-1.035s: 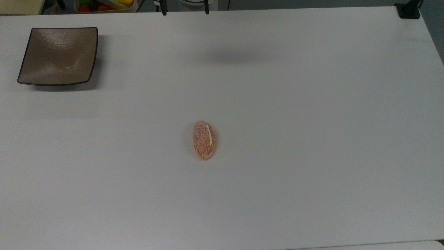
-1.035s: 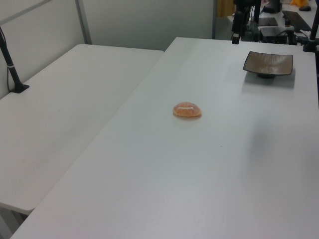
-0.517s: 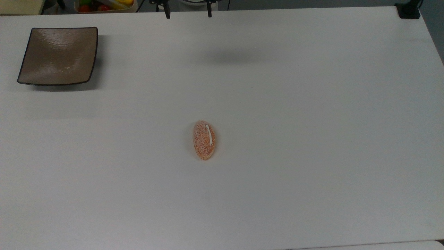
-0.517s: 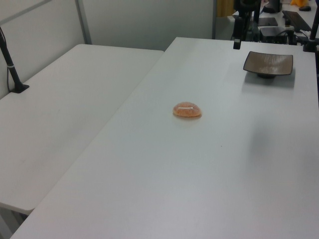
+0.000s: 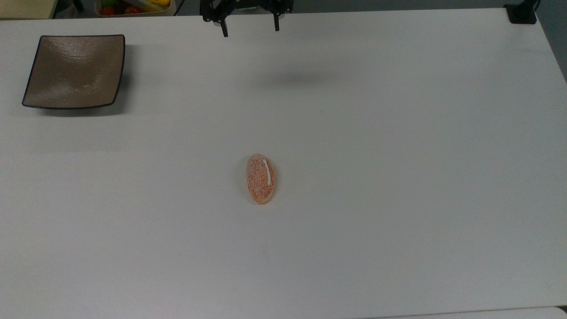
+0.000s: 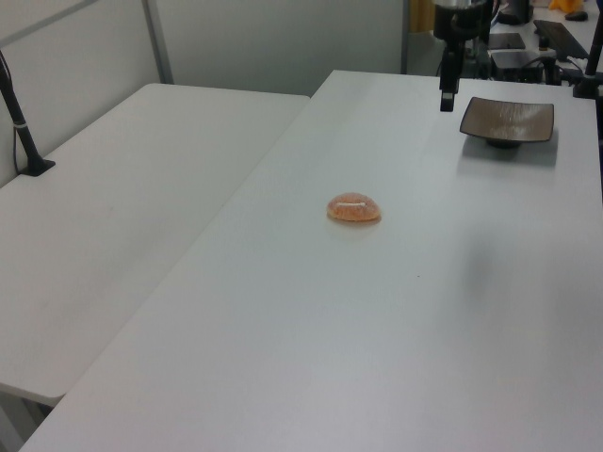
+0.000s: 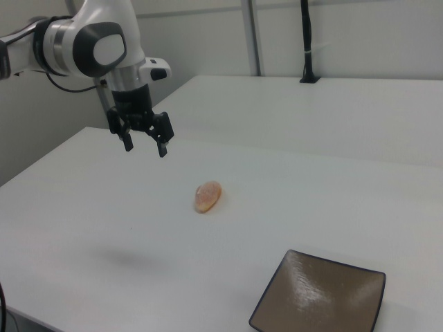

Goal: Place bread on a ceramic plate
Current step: 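Move the open gripper down toward the orange bread roll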

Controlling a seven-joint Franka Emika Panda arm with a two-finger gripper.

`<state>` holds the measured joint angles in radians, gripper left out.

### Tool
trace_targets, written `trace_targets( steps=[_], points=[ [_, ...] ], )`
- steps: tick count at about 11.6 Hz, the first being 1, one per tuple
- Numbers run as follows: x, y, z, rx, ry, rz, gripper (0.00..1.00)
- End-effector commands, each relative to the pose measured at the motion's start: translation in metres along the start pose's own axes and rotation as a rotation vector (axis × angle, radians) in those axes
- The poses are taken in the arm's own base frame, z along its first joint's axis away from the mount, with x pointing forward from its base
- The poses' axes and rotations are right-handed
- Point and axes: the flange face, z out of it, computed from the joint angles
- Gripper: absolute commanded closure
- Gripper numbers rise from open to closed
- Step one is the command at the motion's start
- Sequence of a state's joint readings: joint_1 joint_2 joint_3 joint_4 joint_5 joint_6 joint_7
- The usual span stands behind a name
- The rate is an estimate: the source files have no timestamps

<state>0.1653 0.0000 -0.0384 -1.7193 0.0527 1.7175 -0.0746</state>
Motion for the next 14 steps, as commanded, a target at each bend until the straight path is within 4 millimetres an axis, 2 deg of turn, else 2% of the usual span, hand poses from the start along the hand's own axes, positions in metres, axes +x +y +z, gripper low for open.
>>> trace_targets(
  steps=[1, 8, 12, 14],
  points=[
    [0.015, -0.007, 0.019, -0.009, 0.028, -0.112, 0.0],
    [0.069, -0.001, 0.072, -0.037, 0.17, -0.129, 0.0],
    [0.099, 0.002, 0.12, -0.052, 0.232, -0.128, 0.0],
    [0.109, -0.002, 0.137, -0.066, 0.271, -0.14, 0.0]
  ],
)
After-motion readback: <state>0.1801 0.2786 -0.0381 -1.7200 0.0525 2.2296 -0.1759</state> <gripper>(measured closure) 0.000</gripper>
